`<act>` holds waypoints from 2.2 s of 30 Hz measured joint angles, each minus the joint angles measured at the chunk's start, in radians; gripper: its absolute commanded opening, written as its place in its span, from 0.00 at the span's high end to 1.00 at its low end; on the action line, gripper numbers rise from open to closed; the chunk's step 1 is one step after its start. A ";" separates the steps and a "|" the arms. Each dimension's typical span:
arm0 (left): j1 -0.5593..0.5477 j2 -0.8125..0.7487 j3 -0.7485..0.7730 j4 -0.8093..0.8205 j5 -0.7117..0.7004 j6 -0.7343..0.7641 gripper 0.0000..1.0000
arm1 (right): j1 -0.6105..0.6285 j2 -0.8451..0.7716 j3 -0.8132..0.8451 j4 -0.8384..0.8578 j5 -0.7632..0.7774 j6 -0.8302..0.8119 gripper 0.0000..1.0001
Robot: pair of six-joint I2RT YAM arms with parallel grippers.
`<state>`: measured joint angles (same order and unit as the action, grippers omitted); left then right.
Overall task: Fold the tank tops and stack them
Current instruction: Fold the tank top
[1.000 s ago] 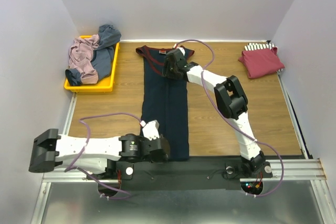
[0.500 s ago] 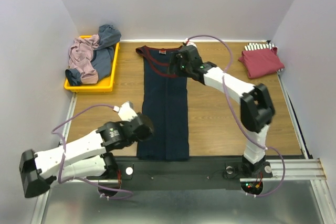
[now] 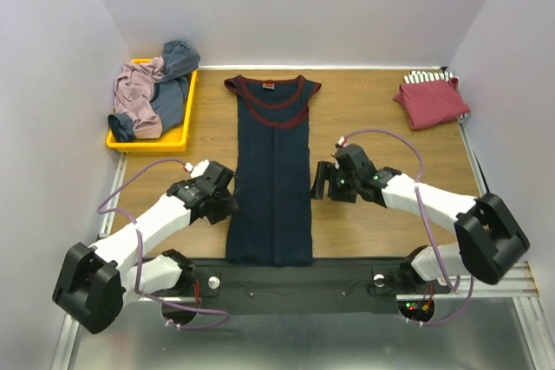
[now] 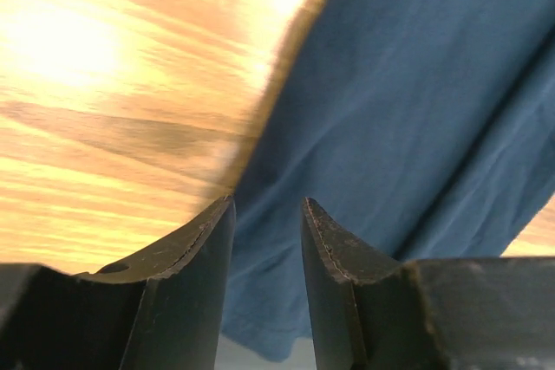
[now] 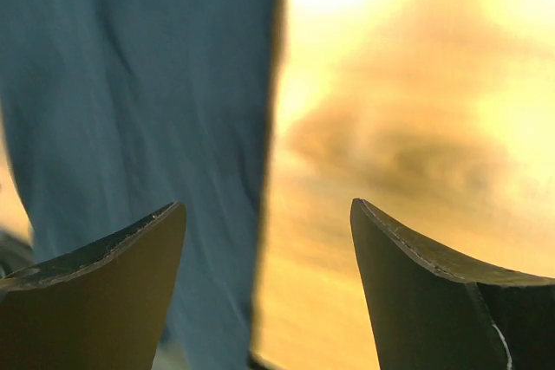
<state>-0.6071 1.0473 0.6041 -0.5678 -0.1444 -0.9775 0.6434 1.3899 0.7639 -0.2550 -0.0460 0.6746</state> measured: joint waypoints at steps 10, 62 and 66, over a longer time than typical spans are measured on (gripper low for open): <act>0.035 -0.030 -0.002 -0.108 0.166 0.072 0.21 | 0.047 -0.144 -0.242 0.031 -0.237 0.082 0.18; 0.367 1.170 1.081 0.315 0.140 0.466 1.00 | -0.265 0.969 1.045 0.076 -0.062 -0.098 0.87; 0.370 1.234 1.177 0.317 0.141 0.445 0.92 | -0.283 1.056 1.212 0.006 -0.047 -0.130 0.83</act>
<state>-0.2367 2.2814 1.7813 -0.2504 -0.0032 -0.5327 0.3603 2.4458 1.9755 -0.2485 -0.0925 0.5449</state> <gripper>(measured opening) 0.018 0.128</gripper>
